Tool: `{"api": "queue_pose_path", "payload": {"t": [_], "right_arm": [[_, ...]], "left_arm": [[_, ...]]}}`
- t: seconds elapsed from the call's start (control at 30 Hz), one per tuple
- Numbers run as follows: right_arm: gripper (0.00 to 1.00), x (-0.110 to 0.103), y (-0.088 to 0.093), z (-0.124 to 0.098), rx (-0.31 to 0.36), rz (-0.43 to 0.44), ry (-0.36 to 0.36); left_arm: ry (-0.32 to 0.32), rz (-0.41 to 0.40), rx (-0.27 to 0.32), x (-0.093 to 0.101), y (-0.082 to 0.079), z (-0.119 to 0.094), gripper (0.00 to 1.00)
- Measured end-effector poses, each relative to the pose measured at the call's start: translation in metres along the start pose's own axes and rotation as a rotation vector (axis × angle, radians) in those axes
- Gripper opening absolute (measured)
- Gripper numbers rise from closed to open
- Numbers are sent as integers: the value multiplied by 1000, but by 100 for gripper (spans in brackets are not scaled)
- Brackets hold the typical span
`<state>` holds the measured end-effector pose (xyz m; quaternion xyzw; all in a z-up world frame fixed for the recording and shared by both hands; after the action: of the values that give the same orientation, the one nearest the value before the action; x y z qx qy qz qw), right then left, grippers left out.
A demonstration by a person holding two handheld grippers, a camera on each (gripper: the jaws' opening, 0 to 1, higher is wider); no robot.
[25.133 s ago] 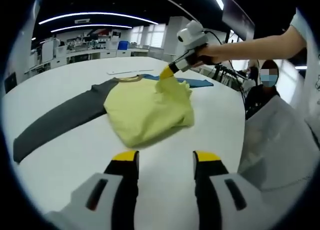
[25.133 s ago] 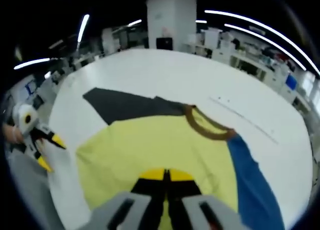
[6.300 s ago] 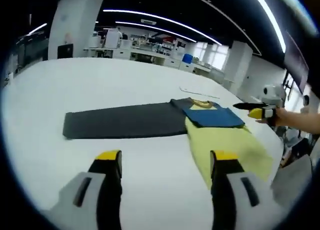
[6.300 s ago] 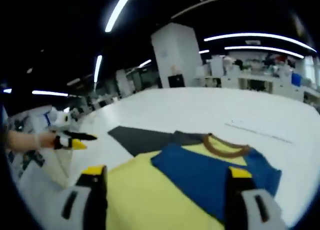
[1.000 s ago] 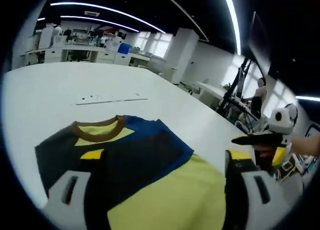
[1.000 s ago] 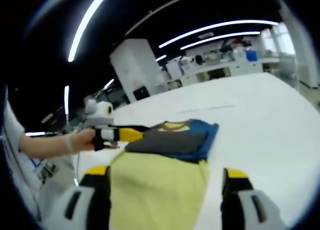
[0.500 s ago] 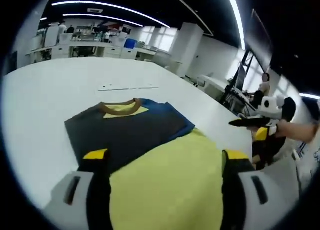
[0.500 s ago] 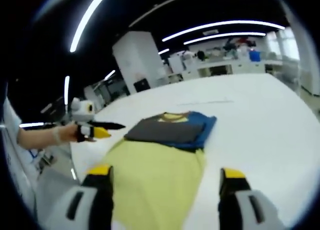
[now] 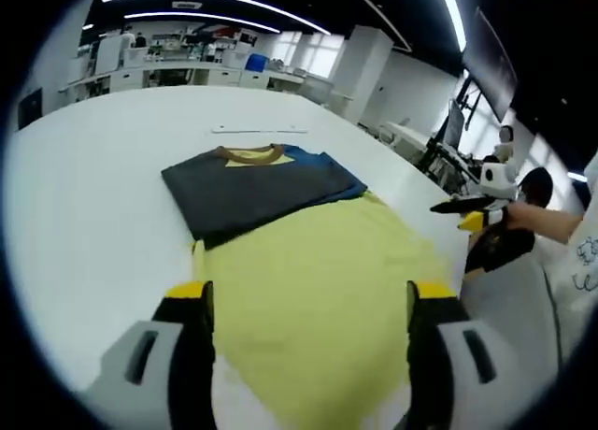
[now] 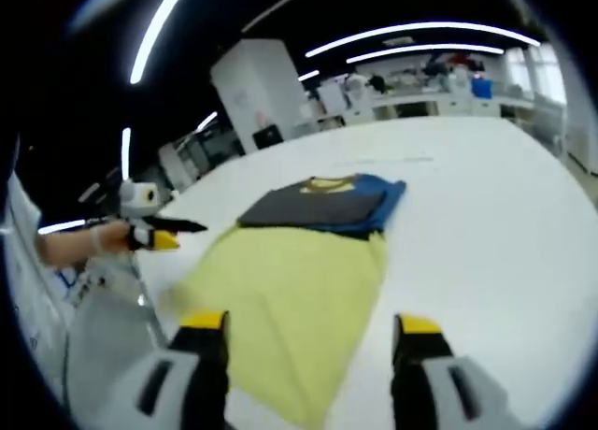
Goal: Fold the garment on the visible template until the final outline fits inside the template.
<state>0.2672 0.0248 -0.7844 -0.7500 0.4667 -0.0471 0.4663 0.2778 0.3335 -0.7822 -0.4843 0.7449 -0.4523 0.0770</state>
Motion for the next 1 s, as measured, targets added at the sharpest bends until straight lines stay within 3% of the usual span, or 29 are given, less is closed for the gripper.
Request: {"api": "queue_pose_path", "payload": {"t": [0.1, 0.2, 0.5, 1.0], "right_arm": [[59, -3, 20, -3, -55, -6, -9], [60, -4, 32, -6, -89, -15, 0], [57, -5, 50, -15, -119, -2, 14], [49, -6, 58, -20, -132, 19, 21]], "left_arm": [[-22, -10, -26, -2, 15, -11, 81], [-23, -35, -35, -4, 26, -22, 77], [-14, -102, -82, 1, 63, -39, 68], [19, -137, -129, 21, 81, -39, 54]]}}
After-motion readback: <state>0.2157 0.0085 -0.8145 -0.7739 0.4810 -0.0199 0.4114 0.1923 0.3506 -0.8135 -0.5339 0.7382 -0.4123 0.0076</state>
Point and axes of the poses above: the point that each gripper's makers call its tool centre point, and the gripper's own axes: z roughly forward along the fingers, x roughly to its right, y roughly out of its underside, the point moved 1 cm from there along -z, roughly backward along the fingers, and after that the axes turned 1 degree about z, right-handed, at the moved point
